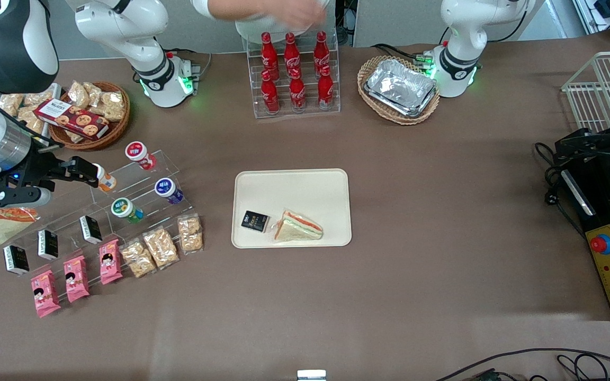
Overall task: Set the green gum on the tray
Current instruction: 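Move the right gripper down over the green-lidded gum jar on the rack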
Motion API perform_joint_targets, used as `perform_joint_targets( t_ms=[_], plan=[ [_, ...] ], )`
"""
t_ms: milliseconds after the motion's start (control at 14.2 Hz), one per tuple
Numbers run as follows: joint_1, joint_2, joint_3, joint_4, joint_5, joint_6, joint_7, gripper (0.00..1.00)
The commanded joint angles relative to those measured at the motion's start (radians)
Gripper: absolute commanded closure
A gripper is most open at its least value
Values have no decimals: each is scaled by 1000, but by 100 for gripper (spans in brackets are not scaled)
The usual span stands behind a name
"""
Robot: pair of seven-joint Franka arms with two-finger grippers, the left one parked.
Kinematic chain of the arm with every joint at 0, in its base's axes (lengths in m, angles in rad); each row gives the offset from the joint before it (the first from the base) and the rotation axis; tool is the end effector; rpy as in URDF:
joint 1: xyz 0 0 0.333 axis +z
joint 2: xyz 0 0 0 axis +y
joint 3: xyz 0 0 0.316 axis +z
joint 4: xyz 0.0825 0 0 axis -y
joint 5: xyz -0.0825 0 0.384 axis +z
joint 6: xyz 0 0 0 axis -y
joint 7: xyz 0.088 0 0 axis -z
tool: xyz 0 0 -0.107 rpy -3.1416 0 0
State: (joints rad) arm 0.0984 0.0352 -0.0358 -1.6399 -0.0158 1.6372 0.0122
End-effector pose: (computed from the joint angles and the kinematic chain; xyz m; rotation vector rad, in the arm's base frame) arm 0.5669 0.0343 0.5777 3.1216 0.0808 -0.0581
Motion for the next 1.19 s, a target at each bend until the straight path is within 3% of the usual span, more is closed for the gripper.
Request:
perform_joint_targets(
  t_ms=[0,632,1123],
  plan=[
    [0,17,-4,29,16,-5,-1,0],
    [-6,12,-22,-43,16,70,-205,0],
    [-6,-145,-41,-430,14,408,-224,0]
  ],
)
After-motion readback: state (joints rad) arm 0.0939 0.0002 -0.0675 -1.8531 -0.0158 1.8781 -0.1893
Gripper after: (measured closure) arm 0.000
